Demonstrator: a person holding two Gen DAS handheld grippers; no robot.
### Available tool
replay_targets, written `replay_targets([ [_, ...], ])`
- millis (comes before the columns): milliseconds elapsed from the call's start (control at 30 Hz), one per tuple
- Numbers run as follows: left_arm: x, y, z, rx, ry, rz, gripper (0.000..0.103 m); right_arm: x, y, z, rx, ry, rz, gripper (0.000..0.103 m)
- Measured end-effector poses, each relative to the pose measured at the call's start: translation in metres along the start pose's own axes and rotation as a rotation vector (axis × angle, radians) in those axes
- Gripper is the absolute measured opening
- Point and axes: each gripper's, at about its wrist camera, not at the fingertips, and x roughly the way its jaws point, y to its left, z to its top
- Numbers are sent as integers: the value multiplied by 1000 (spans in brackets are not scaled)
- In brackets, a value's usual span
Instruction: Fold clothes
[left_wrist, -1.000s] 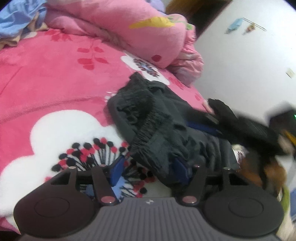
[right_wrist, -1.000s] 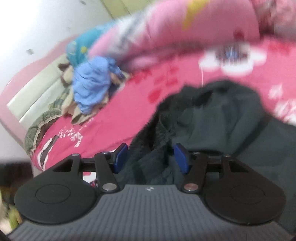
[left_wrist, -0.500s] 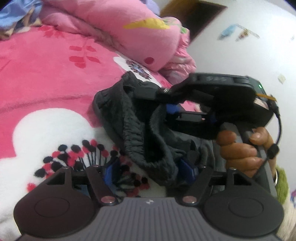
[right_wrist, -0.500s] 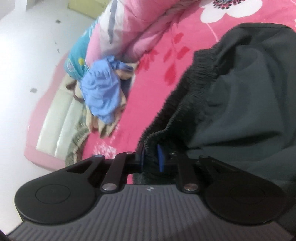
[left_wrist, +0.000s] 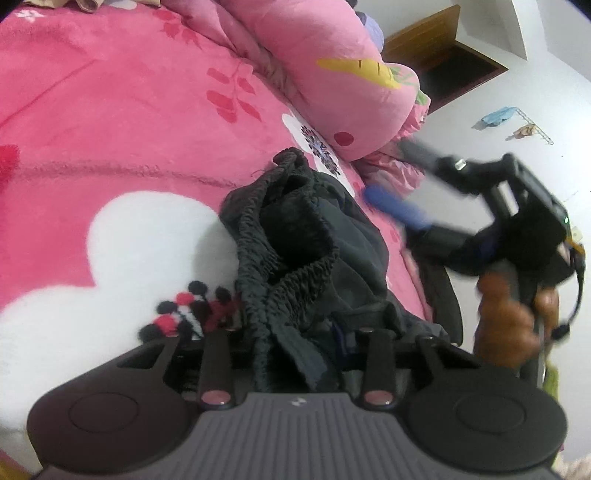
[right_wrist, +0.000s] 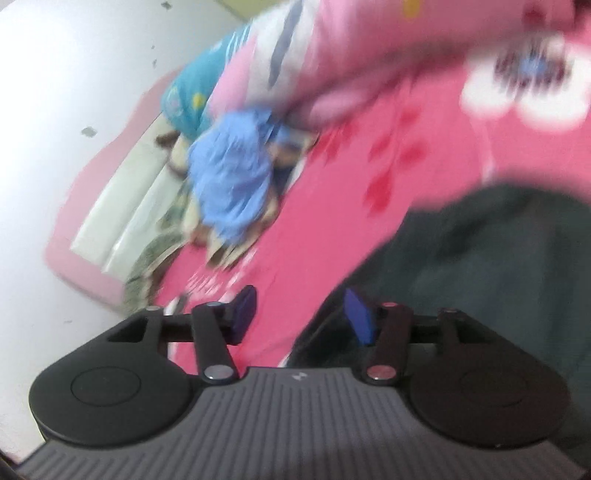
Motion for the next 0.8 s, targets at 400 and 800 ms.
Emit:
replay_targets([
  [400,-12,5,1,104,47,-22,32,61,-13,40,-751,224,-183,65],
  [800,-4,8,9,100,48,-14,24,93,-36,43,-671,319,-61,57],
])
